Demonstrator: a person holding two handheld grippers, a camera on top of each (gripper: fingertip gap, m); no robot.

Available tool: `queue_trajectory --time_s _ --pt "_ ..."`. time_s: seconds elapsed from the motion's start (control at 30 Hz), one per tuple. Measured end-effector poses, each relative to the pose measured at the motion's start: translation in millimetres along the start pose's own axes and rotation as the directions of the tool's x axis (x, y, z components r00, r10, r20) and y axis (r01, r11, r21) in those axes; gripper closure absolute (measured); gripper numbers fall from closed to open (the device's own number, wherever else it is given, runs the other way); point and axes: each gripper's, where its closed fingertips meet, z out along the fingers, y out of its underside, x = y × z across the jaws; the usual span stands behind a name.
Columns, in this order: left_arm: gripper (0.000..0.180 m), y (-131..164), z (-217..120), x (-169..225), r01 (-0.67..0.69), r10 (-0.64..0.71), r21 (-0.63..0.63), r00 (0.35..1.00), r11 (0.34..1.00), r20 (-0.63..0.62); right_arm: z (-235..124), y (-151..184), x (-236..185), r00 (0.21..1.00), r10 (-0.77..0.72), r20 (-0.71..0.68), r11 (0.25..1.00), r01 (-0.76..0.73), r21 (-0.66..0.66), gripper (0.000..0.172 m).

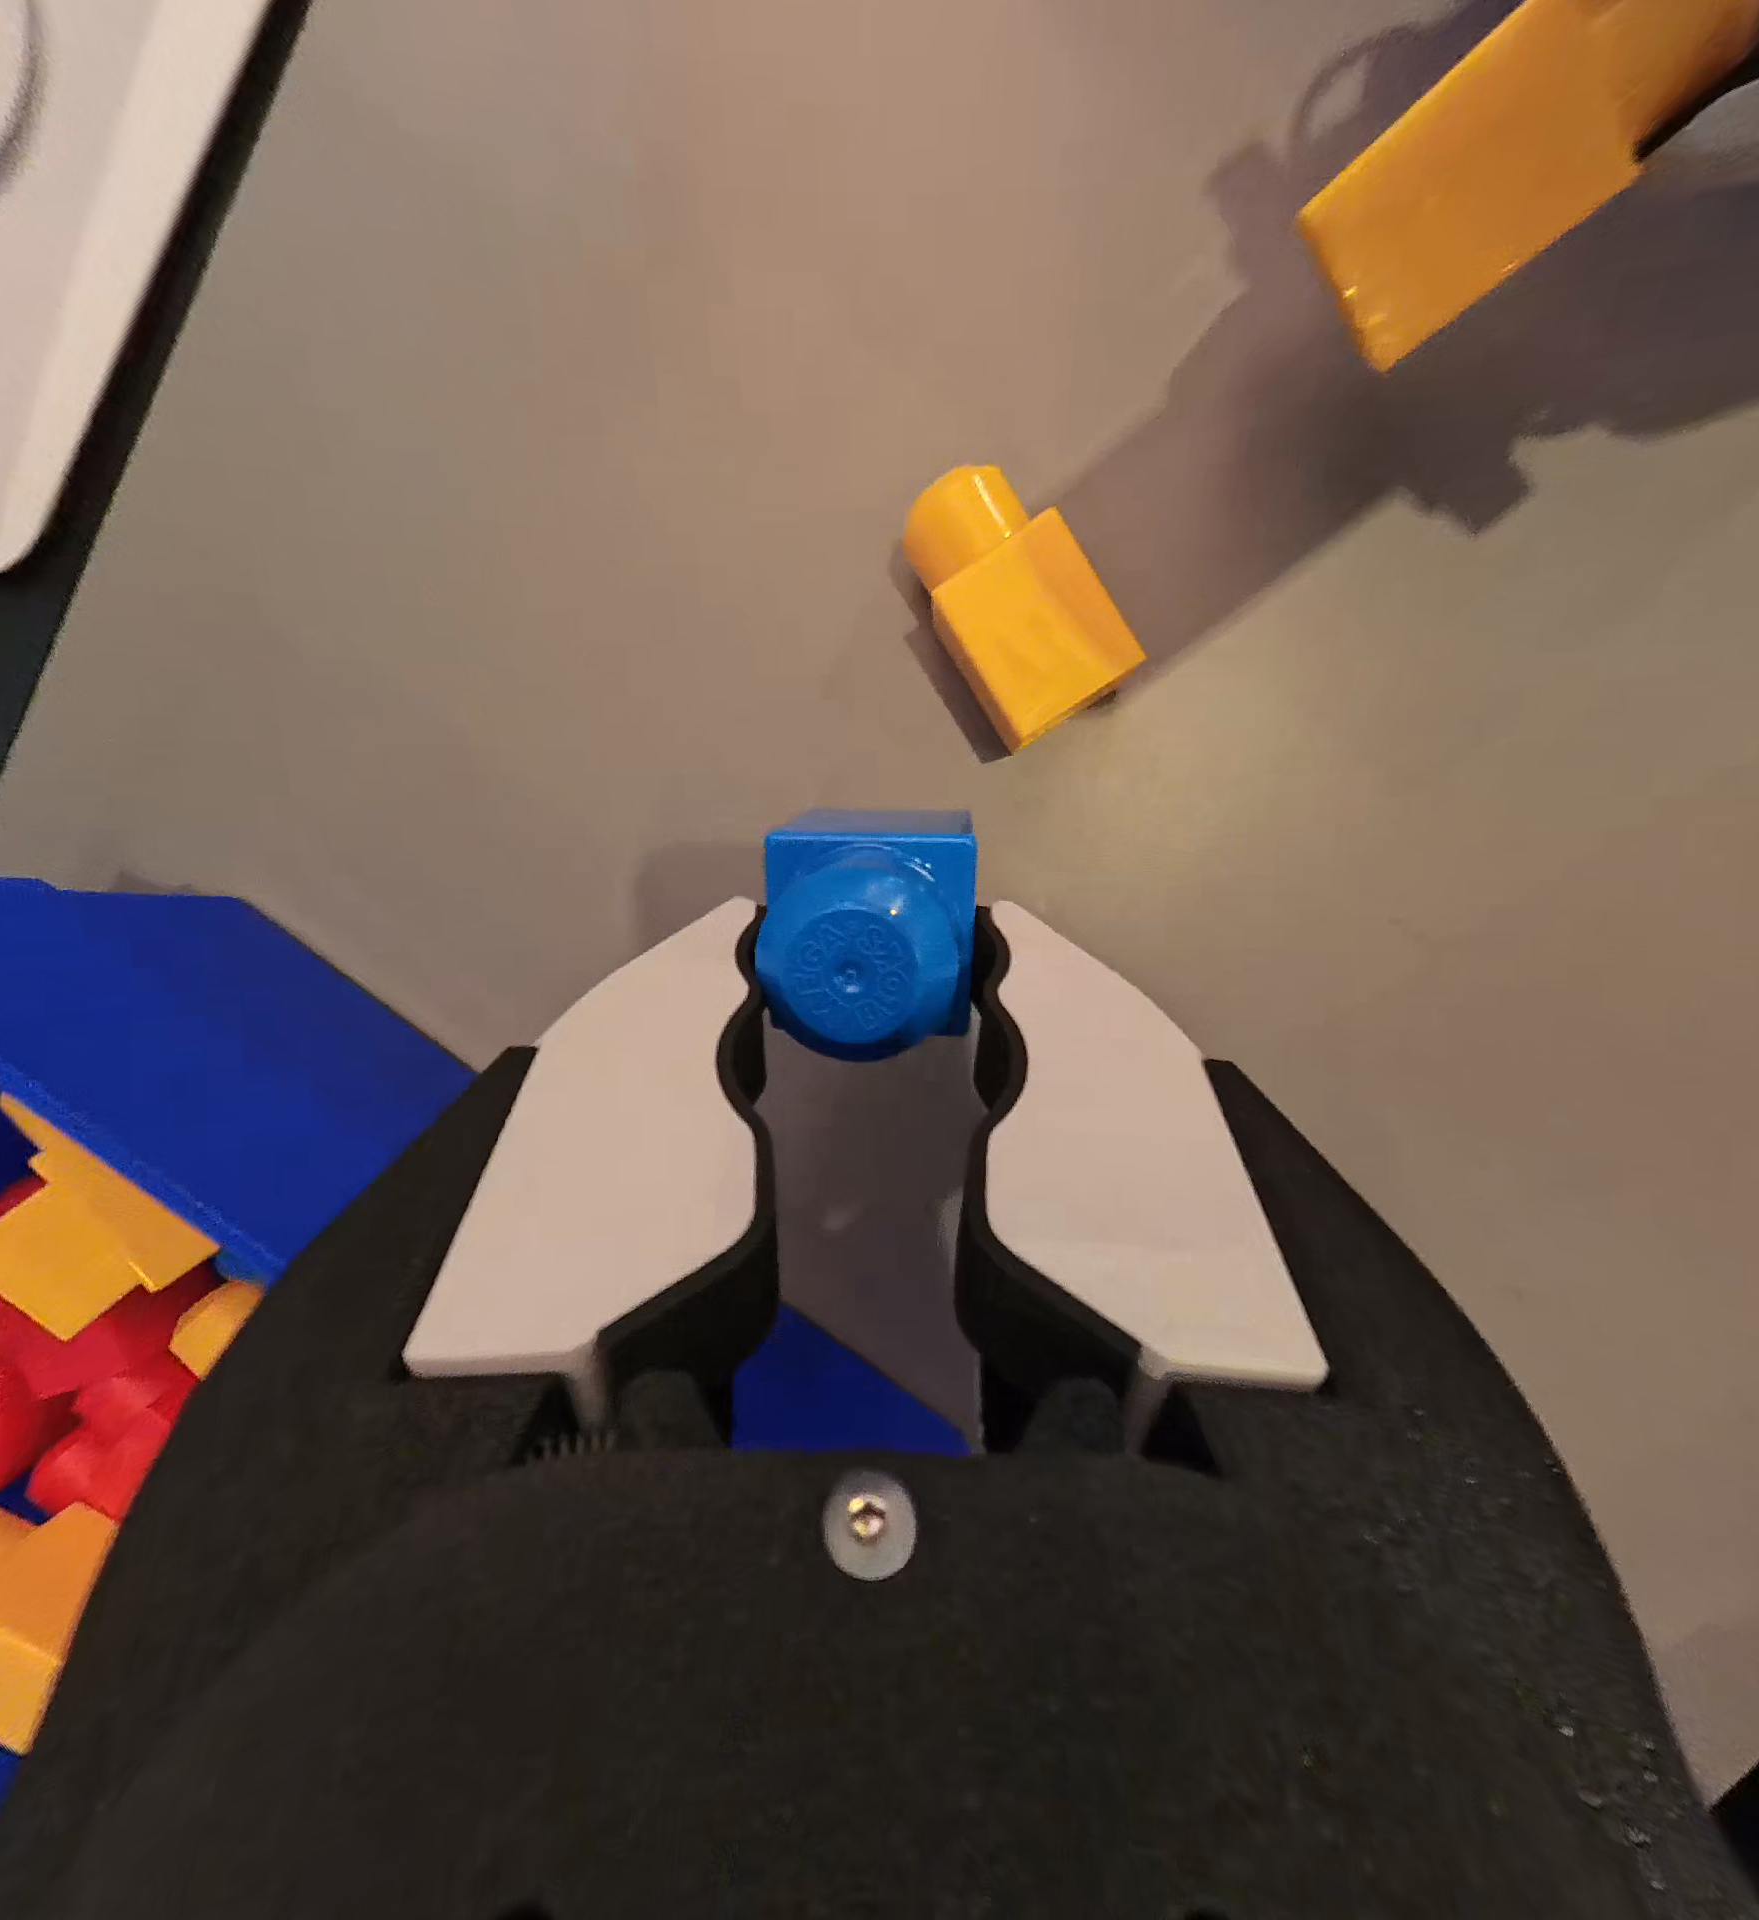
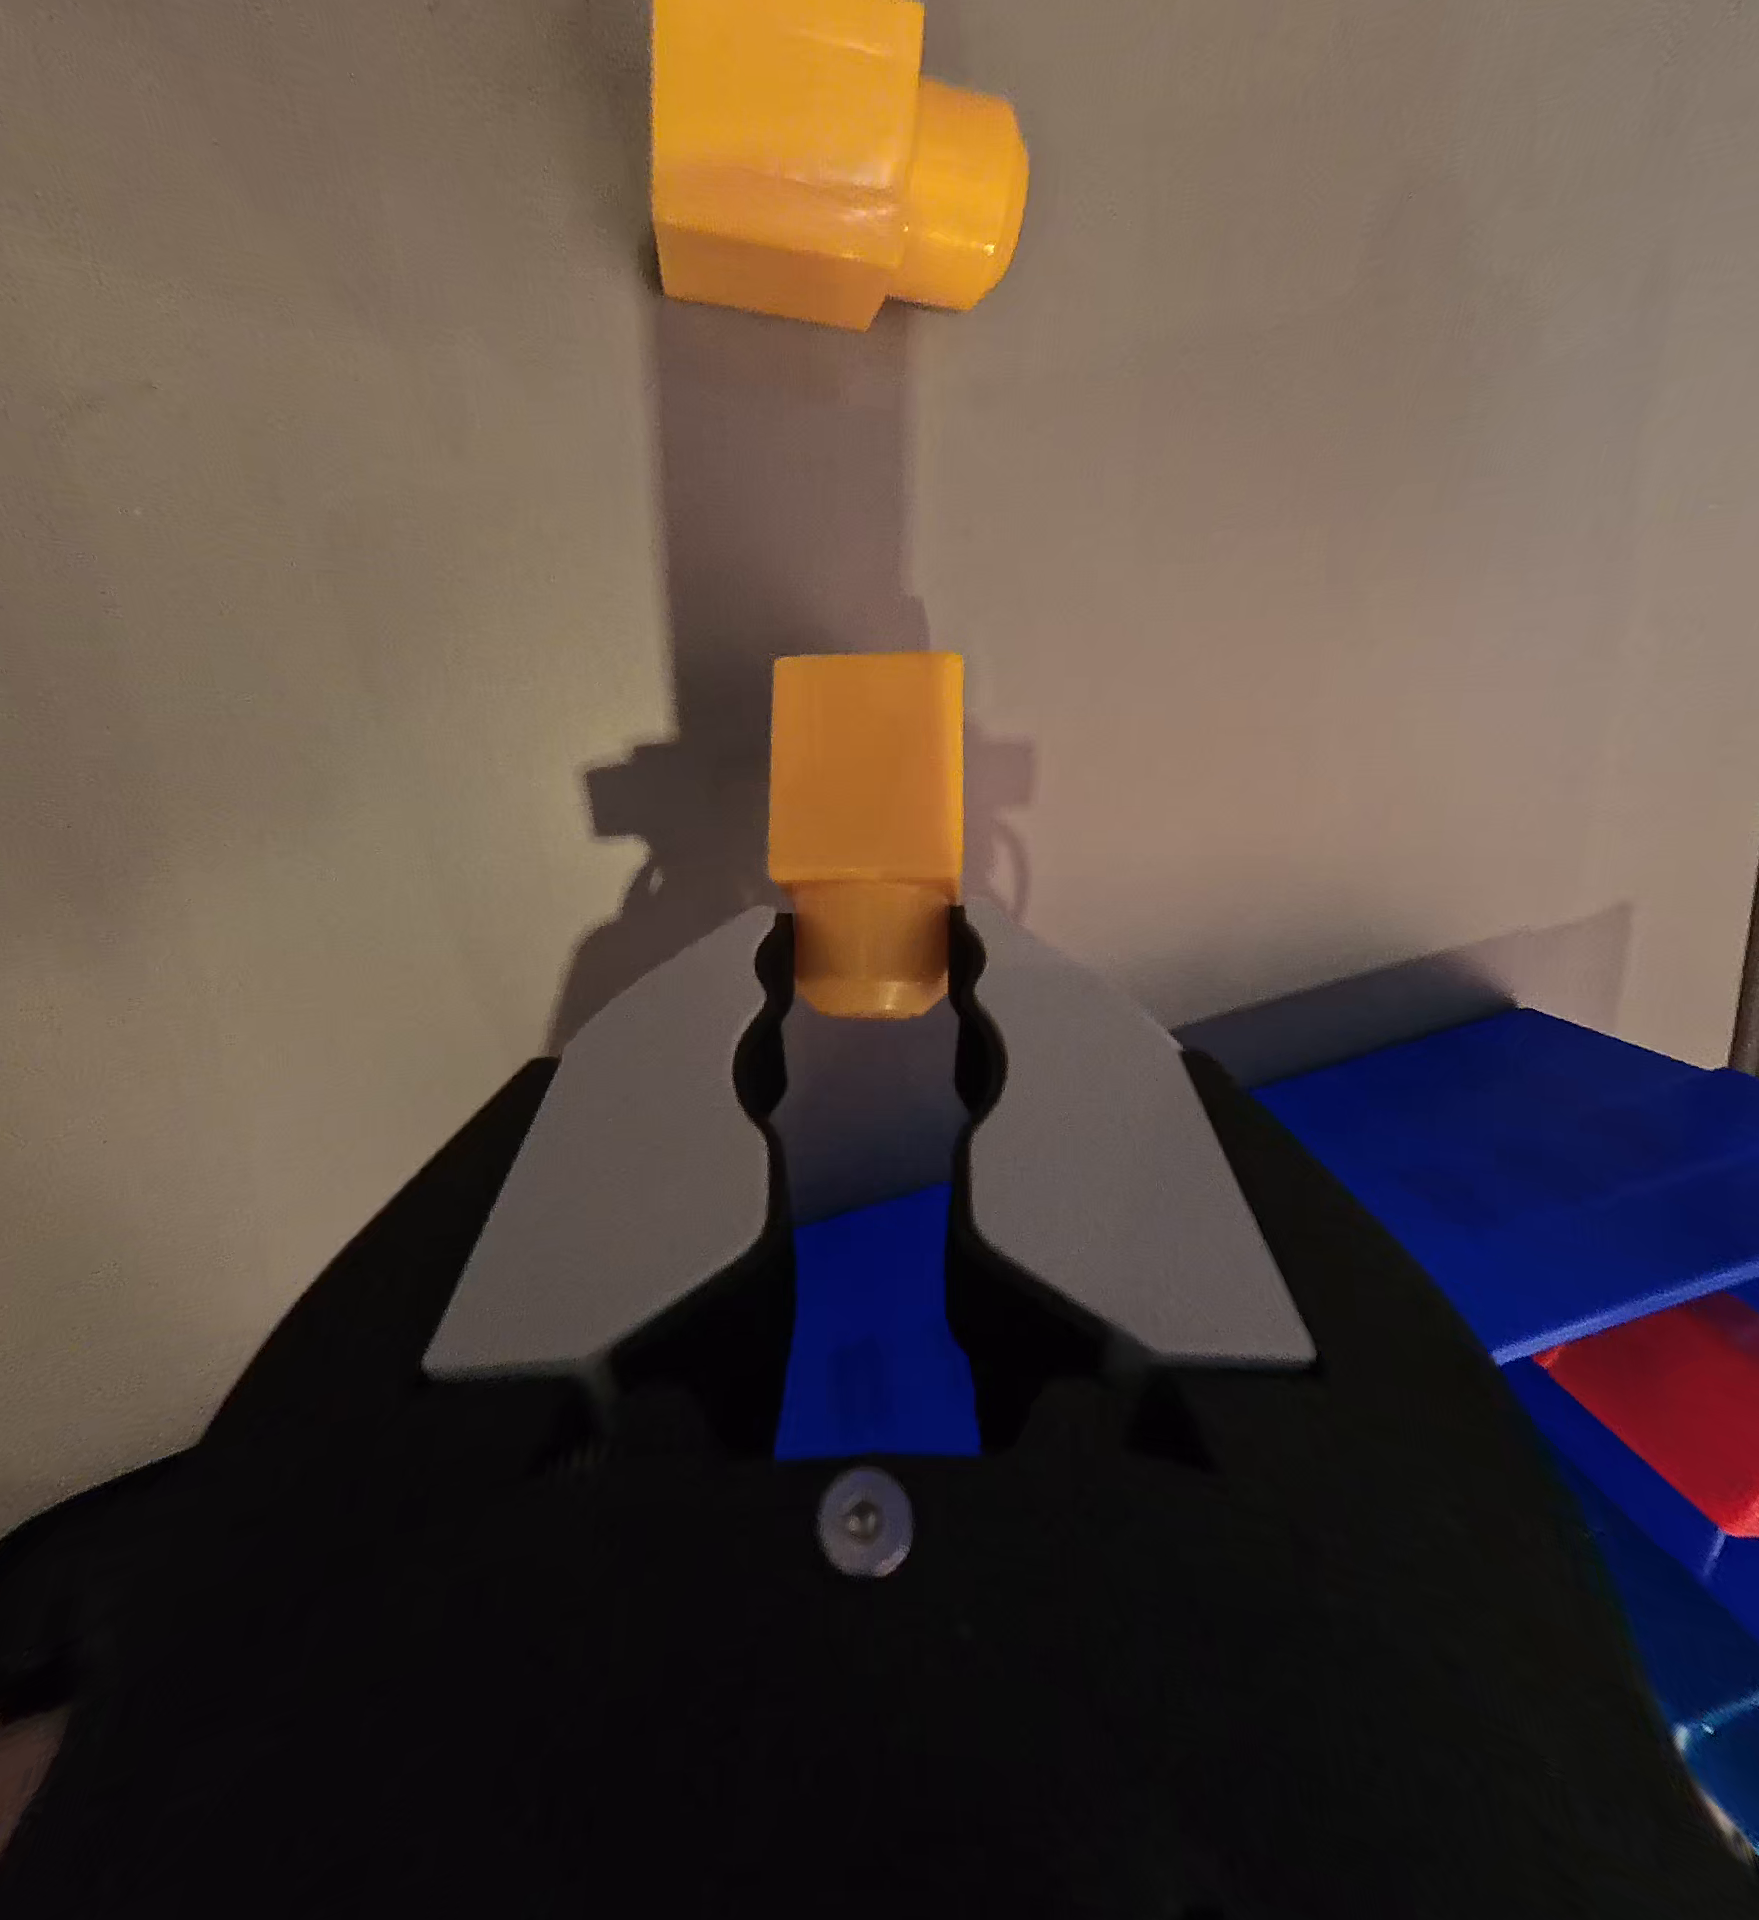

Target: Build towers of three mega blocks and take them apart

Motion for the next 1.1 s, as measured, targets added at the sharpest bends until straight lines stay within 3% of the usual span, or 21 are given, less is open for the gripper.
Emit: queue_trajectory --time_s 0.23,0.43,0.53,0.8,0.9,1.0,1.1 --pt "0.143 -1.9 -18.9 4.2 0.014 -0.012 0.039 0.999 0.999 -0.046 6.4 5.2 1.8 0.996 -0.077 -0.053 0.995 0.073 -0.064 0.142" --pt "0.143 -3.4 -38.3 -1.7 0.030 -0.026 0.083 0.999 0.996 -0.046 -5.7 25.2 7.6 0.916 -0.360 -0.176 0.917 0.312 -0.250 0.141" --pt "0.144 -5.0 -48.9 -10.4 0.056 -0.053 0.117 0.998 0.992 -0.029 -6.2 24.6 -0.3 0.909 -0.398 -0.120 0.891 0.352 -0.287 0.141" --pt "0.143 -1.0 -63.8 -15.4 0.088 -0.080 0.156 0.995 0.984 -0.058 -1.7 22.2 9.4 0.798 -0.601 0.046 0.638 0.514 -0.574 0.141" --pt "0.143 -1.6 -65.6 -15.1 0.090 -0.080 0.169 0.995 0.982 -0.066 2.5 19.3 7.9 0.778 -0.623 0.086 0.583 0.534 -0.612 0.141" --pt "0.144 -2.1 -66.3 -14.6 0.087 -0.074 0.179 0.994 0.980 -0.079 6.7 13.6 7.5 0.772 -0.631 0.082 0.587 0.544 -0.600 0.135" --pt "0.144 -3.7 -68.3 -13.5 0.096 -0.075 0.196 0.991 0.976 -0.109 2.6 1.4 2.4 0.809 -0.586 0.038 0.700 0.530 -0.478 0.128"
